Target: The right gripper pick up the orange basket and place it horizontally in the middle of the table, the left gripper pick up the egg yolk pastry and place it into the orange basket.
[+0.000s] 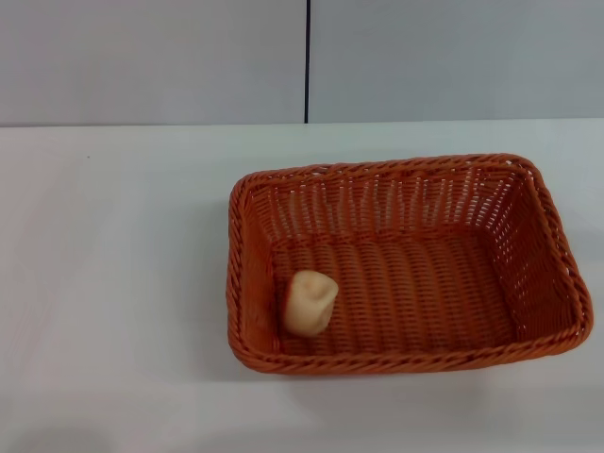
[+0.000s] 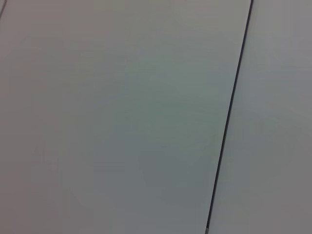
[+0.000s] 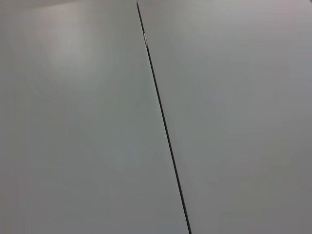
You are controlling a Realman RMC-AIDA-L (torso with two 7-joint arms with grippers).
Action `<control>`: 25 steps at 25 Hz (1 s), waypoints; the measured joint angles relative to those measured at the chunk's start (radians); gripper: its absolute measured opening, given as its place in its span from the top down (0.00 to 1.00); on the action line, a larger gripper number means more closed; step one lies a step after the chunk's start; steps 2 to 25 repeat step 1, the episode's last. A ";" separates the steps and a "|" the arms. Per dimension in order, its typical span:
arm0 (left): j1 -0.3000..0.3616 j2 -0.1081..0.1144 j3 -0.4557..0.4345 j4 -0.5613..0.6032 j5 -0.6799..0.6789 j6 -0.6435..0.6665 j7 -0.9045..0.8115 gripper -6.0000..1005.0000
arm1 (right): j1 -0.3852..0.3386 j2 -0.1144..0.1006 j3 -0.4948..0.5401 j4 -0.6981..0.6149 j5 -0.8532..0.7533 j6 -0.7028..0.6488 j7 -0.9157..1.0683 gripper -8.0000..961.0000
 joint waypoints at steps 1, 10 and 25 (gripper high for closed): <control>0.000 0.000 0.000 0.000 0.000 0.000 0.000 0.16 | 0.007 0.001 0.000 0.003 0.000 0.008 -0.006 0.15; 0.000 0.000 0.000 0.000 0.000 0.000 0.000 0.16 | 0.007 0.001 0.000 0.003 0.000 0.008 -0.006 0.15; 0.000 0.000 0.000 0.000 0.000 0.000 0.000 0.16 | 0.007 0.001 0.000 0.003 0.000 0.008 -0.006 0.15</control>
